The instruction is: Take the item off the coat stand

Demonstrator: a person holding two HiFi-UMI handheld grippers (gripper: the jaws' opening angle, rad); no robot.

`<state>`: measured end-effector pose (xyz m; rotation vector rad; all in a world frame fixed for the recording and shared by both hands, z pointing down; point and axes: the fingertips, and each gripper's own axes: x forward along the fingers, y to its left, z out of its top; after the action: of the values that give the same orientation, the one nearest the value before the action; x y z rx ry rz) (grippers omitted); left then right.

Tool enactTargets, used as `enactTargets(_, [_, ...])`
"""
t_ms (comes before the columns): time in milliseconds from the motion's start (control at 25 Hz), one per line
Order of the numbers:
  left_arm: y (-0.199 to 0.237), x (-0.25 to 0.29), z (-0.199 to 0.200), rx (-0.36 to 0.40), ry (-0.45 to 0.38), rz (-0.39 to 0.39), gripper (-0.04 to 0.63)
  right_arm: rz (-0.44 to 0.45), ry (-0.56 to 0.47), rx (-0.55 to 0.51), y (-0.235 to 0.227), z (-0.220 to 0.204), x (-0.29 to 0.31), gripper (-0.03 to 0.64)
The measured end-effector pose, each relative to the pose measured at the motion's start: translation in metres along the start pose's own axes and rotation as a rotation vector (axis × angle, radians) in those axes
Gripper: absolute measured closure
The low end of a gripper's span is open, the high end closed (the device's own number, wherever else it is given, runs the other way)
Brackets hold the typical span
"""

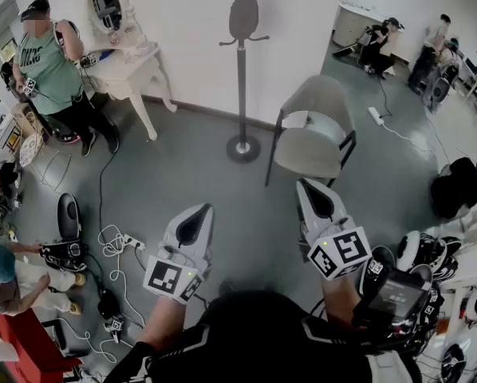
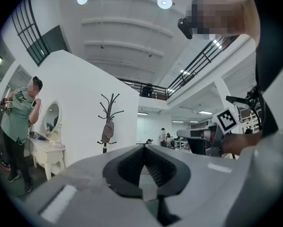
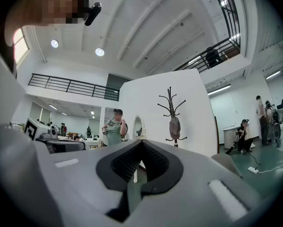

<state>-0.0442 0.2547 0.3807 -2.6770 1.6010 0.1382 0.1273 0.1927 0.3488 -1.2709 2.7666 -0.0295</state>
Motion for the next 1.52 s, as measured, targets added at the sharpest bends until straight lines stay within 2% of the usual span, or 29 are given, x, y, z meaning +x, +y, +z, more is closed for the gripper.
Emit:
enactTargets(680, [0.008, -0.008, -0.003, 0.004, 0.018, -0.017, 0.604, -0.022, -0.012, 0.015, 0.006, 0.002, 0.008, 0.607])
enactTargets(1040, [0.031, -0.019, -0.008, 0.001, 0.023, -0.024, 0.604, -0.033, -0.008, 0.004, 0.024, -0.002, 0.024, 0.607])
enactTargets(1520, [0.067, -0.026, -0.021, 0.006, 0.039, -0.100, 0.604, -0.072, -0.005, -0.034, 0.054, -0.010, 0.052, 0.607])
